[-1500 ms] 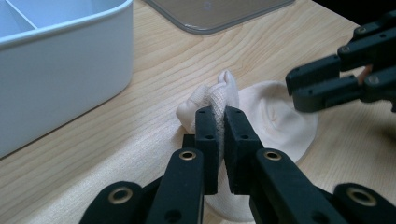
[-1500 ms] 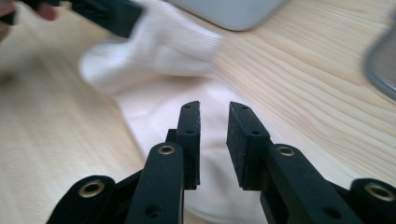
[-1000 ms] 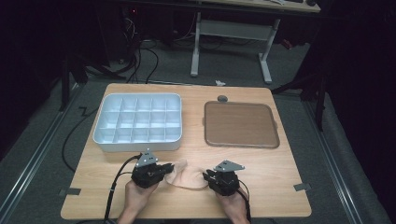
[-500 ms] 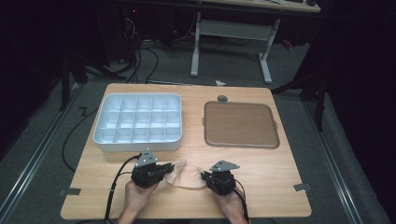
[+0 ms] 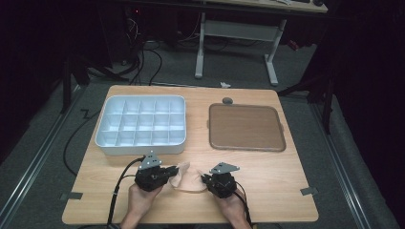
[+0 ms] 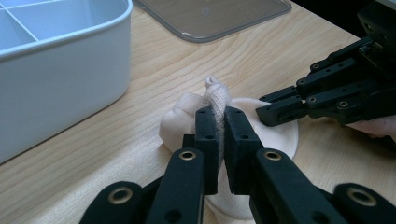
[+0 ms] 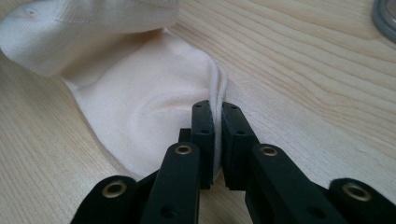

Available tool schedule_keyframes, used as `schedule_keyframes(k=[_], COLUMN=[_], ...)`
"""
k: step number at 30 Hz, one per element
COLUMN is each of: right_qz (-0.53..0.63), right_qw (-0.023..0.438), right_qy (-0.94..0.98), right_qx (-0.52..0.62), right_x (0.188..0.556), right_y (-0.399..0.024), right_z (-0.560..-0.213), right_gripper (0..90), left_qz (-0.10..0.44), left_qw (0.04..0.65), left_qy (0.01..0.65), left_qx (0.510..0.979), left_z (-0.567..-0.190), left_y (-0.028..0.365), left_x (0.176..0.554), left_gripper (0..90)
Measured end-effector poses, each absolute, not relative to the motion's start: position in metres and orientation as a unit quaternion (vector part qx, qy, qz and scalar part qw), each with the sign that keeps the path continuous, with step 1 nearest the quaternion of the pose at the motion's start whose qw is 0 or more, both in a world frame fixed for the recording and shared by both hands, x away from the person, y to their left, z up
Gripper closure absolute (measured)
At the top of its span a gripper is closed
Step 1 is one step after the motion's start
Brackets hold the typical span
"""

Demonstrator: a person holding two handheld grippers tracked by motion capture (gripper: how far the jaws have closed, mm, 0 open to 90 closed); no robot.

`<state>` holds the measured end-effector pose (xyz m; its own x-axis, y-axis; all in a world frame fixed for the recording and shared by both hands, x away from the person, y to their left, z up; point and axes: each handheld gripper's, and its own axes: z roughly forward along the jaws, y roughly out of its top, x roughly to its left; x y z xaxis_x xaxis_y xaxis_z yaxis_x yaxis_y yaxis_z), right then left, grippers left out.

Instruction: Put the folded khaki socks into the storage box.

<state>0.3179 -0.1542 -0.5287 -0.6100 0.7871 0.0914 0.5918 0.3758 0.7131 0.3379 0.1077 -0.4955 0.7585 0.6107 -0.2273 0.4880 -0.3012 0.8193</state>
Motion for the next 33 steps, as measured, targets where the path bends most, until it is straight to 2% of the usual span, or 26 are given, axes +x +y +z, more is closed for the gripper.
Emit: schedule_keyframes(k=[33], right_qz=[0.374], right_qw=[0.127], right_qy=[0.823], right_qx=[0.409], right_x=[0.321], right_y=[-0.144], right_z=[-0.530], right_gripper=[84.9], left_qz=[0.058], left_qw=[0.464], left_qy=[0.310], left_qx=[0.828], left_z=[-0.496], left_y=[0.076], left_x=[0.331], left_gripper=[85.3])
